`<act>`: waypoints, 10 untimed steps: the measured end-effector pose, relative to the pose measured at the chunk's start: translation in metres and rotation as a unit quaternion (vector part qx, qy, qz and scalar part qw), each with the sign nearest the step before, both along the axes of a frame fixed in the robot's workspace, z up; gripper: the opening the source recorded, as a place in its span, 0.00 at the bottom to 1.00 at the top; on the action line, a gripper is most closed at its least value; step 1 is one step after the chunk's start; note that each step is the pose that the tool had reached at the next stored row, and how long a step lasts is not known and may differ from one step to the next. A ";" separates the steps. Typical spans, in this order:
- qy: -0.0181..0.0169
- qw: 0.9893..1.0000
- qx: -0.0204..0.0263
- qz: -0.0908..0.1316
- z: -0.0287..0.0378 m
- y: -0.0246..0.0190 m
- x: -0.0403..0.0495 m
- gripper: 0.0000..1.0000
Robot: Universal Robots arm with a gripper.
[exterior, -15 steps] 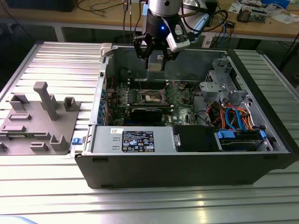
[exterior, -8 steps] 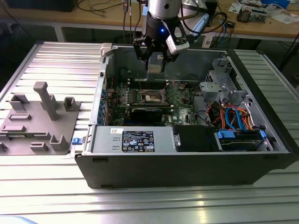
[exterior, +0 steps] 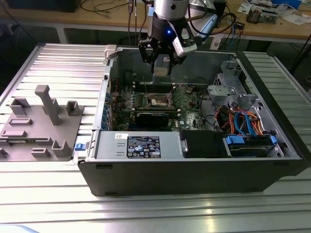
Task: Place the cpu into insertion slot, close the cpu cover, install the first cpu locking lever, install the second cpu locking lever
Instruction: 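Place the cpu into insertion slot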
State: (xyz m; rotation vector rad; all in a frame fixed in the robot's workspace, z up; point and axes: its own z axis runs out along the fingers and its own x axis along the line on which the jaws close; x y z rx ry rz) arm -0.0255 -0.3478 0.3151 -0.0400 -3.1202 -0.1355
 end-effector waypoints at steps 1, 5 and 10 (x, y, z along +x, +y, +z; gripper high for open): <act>0.000 1.000 0.000 0.000 -0.0001 0.0000 0.0000 0.54; 0.000 1.000 0.000 0.000 -0.0001 0.0000 0.0000 0.54; 0.000 1.000 0.000 -0.011 -0.0003 0.0000 0.0000 0.54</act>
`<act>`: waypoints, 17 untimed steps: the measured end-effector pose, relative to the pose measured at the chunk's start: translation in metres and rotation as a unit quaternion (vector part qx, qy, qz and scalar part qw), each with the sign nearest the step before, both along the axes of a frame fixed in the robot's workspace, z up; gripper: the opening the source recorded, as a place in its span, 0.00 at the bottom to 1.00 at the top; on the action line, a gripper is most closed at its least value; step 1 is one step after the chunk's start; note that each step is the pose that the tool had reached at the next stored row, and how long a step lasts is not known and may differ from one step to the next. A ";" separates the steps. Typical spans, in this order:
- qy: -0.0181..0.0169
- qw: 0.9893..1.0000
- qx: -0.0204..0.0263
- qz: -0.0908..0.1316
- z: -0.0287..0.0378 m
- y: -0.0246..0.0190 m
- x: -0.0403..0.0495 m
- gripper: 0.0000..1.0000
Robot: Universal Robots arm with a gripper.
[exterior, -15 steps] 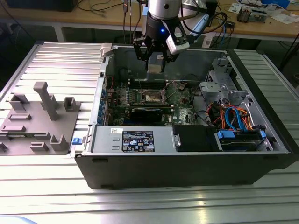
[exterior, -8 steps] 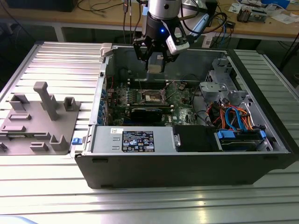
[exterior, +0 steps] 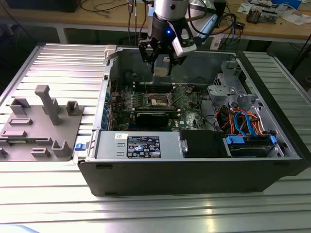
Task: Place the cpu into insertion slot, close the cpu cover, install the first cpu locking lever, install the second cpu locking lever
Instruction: 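Place the cpu into insertion slot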
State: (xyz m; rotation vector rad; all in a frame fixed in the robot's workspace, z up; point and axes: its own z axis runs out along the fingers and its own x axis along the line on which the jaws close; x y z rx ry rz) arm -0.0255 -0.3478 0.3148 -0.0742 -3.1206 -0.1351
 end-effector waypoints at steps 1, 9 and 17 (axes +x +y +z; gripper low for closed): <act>0.000 1.000 0.000 -0.003 -0.0001 0.0000 0.0000 0.54; 0.000 1.000 0.000 -0.016 -0.0003 0.0000 0.0000 0.54; 0.000 0.999 -0.001 -0.032 -0.0004 0.0000 0.0000 0.54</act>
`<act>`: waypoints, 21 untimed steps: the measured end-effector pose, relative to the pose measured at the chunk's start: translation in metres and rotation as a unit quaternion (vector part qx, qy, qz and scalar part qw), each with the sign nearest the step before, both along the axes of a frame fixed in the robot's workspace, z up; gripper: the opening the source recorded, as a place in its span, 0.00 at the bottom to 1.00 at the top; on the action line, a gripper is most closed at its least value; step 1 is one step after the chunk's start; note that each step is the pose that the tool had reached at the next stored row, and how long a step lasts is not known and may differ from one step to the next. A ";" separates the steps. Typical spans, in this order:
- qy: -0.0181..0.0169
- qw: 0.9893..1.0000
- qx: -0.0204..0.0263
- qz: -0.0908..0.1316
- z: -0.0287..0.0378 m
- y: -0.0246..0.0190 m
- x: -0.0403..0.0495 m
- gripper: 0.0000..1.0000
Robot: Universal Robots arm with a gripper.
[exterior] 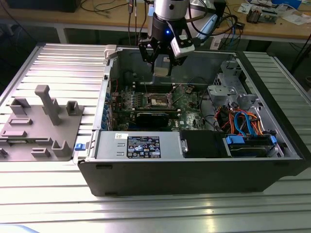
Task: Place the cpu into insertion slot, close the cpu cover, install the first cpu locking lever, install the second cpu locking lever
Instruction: 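Place the cpu into insertion slot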
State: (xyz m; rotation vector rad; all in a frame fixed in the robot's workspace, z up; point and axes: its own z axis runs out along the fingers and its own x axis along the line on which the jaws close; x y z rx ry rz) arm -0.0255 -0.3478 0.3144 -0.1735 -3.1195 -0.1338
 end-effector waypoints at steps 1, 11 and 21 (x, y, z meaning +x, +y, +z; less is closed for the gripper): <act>0.000 1.000 0.000 -0.002 0.0000 0.0000 0.0000 0.54; 0.000 1.000 0.000 -0.021 -0.0002 0.0000 0.0000 0.54; 0.000 0.999 -0.001 -0.035 -0.0004 0.0000 0.0000 0.54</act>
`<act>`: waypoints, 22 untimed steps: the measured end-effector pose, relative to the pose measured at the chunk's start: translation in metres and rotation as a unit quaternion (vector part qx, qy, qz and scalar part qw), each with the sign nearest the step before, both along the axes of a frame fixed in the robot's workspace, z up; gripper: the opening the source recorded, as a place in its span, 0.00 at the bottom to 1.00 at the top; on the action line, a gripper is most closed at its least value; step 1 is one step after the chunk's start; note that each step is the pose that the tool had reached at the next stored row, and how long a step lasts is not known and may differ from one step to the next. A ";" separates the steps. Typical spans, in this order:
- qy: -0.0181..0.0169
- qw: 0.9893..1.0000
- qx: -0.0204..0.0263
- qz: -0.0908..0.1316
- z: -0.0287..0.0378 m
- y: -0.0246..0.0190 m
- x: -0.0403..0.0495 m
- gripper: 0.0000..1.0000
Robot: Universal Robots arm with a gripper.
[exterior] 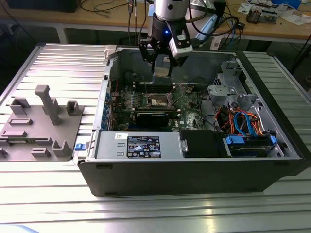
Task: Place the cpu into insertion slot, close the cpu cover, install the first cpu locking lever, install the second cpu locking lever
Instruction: 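Place the cpu into insertion slot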
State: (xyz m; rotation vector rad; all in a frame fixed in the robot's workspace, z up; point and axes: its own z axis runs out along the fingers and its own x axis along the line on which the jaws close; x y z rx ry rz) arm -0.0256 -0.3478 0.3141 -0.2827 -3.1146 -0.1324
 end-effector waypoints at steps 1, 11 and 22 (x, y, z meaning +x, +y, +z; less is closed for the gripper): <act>0.000 1.000 0.000 -0.001 0.0000 0.0000 0.0000 0.54; 0.000 1.000 -0.002 -0.013 0.0000 0.0000 0.0000 0.54; 0.000 1.000 -0.006 -0.025 -0.0001 0.0000 0.0000 0.54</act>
